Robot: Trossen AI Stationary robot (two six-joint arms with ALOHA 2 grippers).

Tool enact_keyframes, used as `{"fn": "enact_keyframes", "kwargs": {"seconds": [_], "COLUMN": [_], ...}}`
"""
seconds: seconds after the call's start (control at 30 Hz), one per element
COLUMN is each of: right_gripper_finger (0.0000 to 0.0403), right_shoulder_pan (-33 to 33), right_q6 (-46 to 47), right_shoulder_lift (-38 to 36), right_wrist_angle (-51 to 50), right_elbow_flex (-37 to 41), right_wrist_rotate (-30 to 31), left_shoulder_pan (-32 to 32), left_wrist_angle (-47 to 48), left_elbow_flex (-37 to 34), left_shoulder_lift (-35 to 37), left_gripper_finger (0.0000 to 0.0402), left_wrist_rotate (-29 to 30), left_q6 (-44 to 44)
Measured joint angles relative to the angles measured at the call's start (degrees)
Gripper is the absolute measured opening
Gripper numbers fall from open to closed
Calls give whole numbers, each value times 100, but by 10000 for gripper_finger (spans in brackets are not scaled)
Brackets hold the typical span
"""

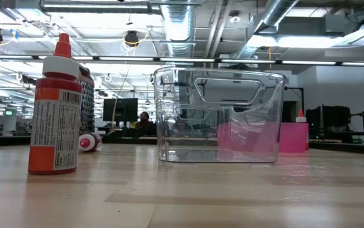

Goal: Pick & Place Food Item
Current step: Put the violet donut into the black bin

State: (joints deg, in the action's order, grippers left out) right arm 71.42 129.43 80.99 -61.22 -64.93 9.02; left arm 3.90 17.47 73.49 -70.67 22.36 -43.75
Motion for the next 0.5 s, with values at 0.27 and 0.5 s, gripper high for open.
{"fn": "enact_keyframes", "kwargs": {"seconds": [0.27, 0.5], "right_gripper_finger": [108, 108], "right_shoulder_pan": [332, 562], "right_q6": [-95, -536], "right_shoulder_lift": [0, 84], "right_wrist_angle": [-421, -604], "right_elbow_flex": [0, -2], "right_wrist_rotate": [-16, -2], "left_shoulder_pan": [0, 0], "left_wrist_angle": [0, -2], "left_elbow_flex": [0, 0], "left_shoulder_lift": [0, 0], "left_gripper_finger": [199, 199], "left_wrist_rotate": [20, 29], "left_q6": [-28, -157]}}
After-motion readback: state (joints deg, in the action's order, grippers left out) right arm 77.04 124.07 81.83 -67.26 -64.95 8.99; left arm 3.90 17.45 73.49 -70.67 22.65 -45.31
